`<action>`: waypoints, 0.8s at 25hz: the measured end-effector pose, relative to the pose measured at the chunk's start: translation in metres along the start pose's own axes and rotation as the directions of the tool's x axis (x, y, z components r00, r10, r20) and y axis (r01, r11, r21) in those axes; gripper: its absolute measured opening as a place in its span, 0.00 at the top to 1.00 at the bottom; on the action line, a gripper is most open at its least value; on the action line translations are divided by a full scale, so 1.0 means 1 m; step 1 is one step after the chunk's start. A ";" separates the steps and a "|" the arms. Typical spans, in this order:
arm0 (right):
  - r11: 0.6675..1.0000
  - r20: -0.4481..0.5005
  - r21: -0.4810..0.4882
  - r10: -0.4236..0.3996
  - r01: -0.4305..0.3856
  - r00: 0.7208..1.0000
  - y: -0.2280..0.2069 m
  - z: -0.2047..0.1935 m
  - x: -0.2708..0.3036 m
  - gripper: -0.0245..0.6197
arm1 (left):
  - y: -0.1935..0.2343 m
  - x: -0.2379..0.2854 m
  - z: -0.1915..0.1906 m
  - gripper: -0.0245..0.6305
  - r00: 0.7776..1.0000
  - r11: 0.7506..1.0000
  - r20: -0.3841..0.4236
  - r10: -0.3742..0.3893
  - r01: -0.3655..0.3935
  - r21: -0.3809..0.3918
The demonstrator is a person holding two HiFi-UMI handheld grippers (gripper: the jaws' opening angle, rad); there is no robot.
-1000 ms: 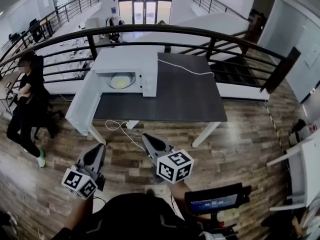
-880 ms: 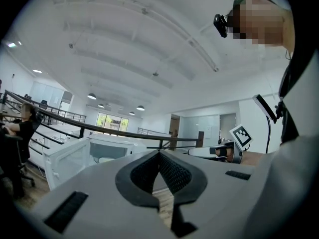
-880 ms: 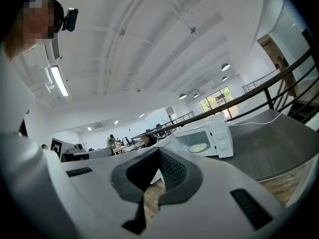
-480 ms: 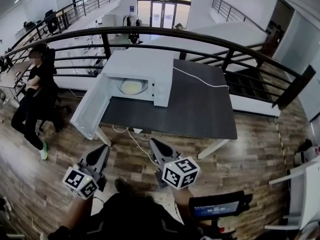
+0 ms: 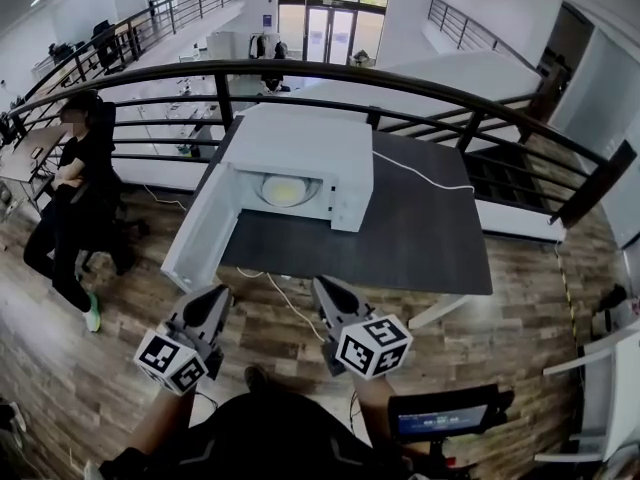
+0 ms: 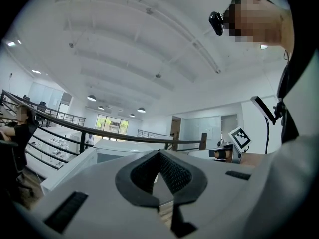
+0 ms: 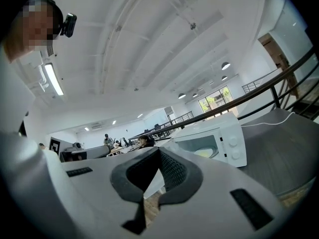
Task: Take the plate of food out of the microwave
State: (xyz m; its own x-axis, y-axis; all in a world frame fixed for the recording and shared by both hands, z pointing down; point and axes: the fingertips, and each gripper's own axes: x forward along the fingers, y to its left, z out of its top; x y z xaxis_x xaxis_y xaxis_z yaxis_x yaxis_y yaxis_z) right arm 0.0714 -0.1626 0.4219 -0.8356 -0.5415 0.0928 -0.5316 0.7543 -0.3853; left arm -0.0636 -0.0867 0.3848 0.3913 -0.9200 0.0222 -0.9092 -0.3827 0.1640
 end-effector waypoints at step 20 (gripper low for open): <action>0.995 0.066 0.001 -0.095 0.095 0.993 0.006 0.020 0.137 0.98 | 0.114 0.023 0.032 0.96 0.989 0.989 0.022 -0.145 0.145 -0.004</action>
State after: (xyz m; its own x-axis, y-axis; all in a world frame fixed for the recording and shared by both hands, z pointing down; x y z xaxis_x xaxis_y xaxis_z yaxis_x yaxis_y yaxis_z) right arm -0.0430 -0.2400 0.4140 -0.7702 -0.6342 0.0681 -0.6087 0.6989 -0.3756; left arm -0.1624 -0.1544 0.3725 0.5154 -0.8566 -0.0236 -0.8425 -0.5115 0.1691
